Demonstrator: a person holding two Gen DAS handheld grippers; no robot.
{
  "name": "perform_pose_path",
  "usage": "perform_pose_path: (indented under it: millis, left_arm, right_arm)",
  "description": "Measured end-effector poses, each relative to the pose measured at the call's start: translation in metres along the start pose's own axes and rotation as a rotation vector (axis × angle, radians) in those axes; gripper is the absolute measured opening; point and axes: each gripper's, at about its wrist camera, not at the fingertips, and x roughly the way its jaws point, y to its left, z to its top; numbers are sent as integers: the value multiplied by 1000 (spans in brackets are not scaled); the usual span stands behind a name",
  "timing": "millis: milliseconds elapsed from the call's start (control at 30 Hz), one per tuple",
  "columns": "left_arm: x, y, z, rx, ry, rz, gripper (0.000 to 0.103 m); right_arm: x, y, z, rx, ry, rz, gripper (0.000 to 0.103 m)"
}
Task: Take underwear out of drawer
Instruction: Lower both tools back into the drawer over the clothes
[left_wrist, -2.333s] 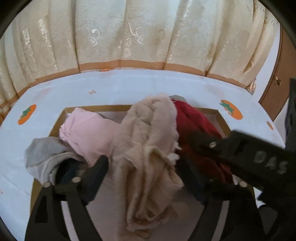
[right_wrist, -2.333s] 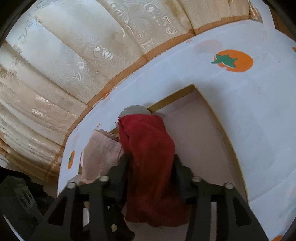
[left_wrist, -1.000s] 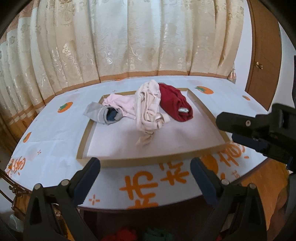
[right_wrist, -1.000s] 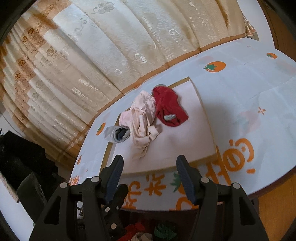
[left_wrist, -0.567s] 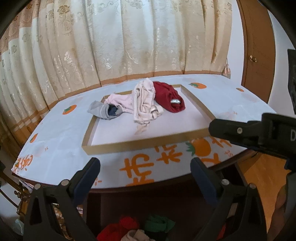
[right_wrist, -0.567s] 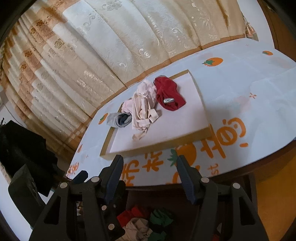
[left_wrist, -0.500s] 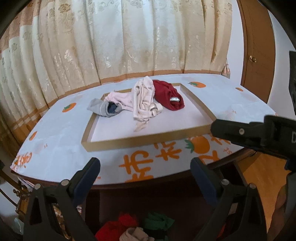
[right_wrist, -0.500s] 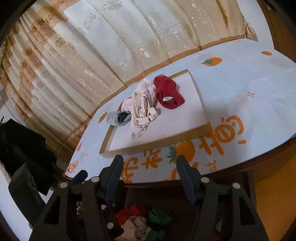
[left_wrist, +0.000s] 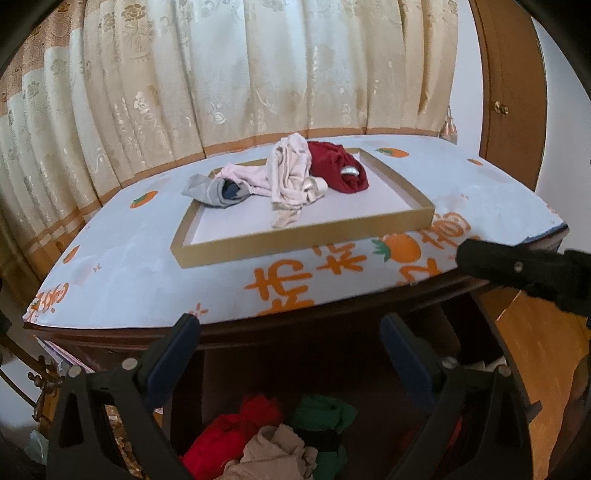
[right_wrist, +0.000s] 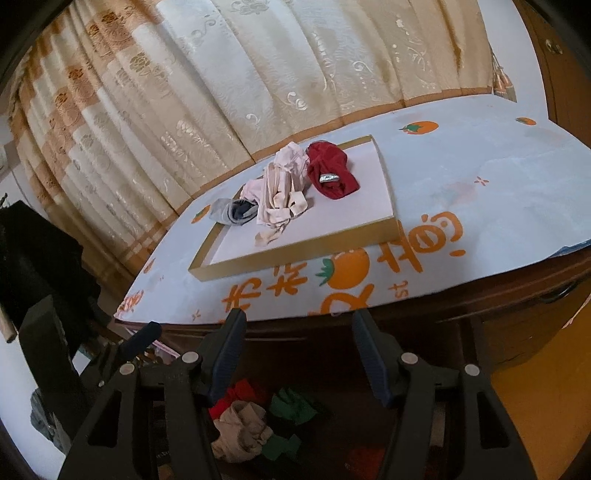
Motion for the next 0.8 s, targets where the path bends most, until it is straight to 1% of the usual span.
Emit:
perform_pose_path:
  millis: [200,300,467,567,800]
  left_arm:
    - [-1,4,-13,8,12,-16,99]
    - [0,10,-24,18,32,-25,99]
    - [0,20,-42,43,62,-21,99]
    - [0,27,-54,42,85,-32,99]
    - [2,48,-79,-3,136,-73,99]
  right_arm:
    - [-8,-5,-13,-31,-19,7,62]
    - [-11,-6,-20,-63,-16,-9,62]
    - [-13,-13,-33,-93,18,-25,62]
    - [-15,-20,-43,-100,38,-33,62]
    - [-13,-40,-68,-81,104,-52,62]
